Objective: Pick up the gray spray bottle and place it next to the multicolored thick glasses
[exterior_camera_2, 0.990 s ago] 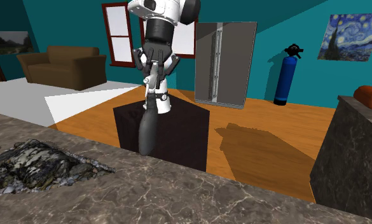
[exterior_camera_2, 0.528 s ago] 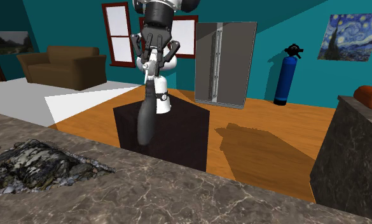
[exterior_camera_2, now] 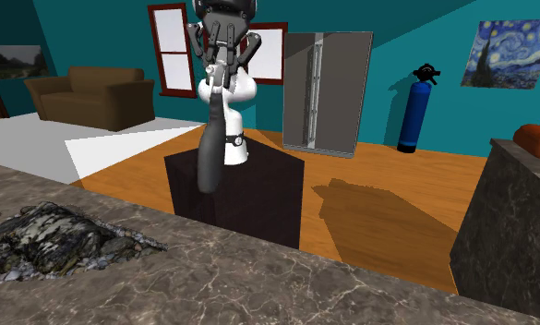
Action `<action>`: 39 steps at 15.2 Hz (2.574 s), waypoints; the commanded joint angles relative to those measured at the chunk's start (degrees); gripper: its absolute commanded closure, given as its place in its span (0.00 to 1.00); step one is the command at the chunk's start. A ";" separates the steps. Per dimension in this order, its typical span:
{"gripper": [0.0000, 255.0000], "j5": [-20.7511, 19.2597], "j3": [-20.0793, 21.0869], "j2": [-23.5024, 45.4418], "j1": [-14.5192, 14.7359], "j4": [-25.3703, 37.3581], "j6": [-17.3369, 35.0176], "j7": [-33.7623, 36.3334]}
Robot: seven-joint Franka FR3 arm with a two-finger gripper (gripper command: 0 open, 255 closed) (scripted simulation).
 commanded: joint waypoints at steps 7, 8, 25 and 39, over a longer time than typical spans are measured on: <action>1.00 0.65 0.02 1.36 -0.03 7.91 -6.41 -1.53; 1.00 0.73 0.01 1.61 -0.04 9.02 -7.25 -1.72; 1.00 2.15 -0.78 4.06 -1.61 23.05 -18.14 -6.27; 1.00 2.55 -8.18 -14.06 -8.99 -6.38 -3.91 -19.16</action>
